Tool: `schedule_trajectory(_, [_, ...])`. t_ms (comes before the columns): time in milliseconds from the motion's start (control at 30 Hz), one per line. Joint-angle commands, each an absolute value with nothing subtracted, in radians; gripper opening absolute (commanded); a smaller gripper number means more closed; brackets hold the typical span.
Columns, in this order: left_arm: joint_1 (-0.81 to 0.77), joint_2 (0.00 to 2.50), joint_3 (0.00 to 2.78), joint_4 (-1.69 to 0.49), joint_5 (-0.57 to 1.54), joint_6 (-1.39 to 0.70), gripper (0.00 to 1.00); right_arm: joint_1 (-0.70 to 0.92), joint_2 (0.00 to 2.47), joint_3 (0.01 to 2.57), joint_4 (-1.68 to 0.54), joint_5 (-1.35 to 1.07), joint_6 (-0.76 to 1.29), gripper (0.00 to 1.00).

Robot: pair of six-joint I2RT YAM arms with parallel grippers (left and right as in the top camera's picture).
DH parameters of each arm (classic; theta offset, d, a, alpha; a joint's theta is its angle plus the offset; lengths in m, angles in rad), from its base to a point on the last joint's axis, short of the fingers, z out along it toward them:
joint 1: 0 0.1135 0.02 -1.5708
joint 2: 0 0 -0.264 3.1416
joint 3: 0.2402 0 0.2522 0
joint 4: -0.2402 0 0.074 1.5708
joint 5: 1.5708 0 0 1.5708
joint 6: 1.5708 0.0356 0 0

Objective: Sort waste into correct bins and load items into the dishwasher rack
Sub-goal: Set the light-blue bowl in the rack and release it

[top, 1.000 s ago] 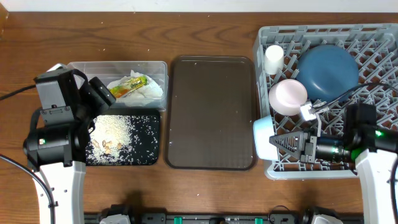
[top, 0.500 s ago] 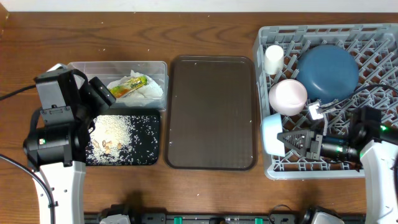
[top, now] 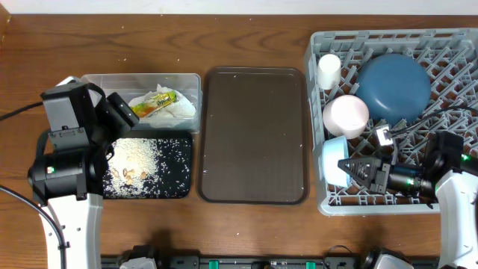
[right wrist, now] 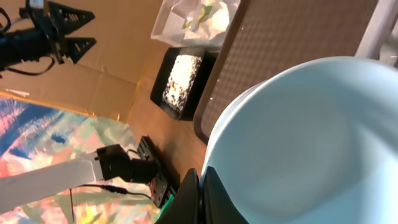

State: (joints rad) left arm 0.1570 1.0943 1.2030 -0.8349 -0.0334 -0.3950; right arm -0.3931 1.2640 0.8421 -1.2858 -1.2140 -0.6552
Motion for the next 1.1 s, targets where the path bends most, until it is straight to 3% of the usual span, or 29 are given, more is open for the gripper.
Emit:
schedule_trajectory(0, [0.162, 1.097, 1.214, -0.838, -0.046, -0.389, 0.88, -0.403, 1.28, 0.834, -1.284, -1.348, -0.686, 0.01])
schedule_trajectory(100, [0.162, 1.097, 1.214, -0.838, -0.045, -0.389, 0.88, -0.407, 1.292, 0.834, -1.271, -1.435, -0.686, 0.01])
schedule_trajectory(533, [0.162, 1.097, 1.214, -0.838, -0.045, -0.389, 0.88, -0.456, 1.357, 0.788, -1.264, -1.39, -0.783, 0.01])
schedule_trajectory(1033, [0.162, 1.097, 1.214, -0.837, -0.046, -0.389, 0.88, -0.755, 1.367, 0.768, -1.281, -1.185, -0.743, 0.01])
schedule_trajectory(1067, [0.162, 1.097, 1.214, -0.837, -0.045, -0.389, 0.88, -0.779, 1.367, 0.771, -1.28, -1.183, -0.728, 0.06])
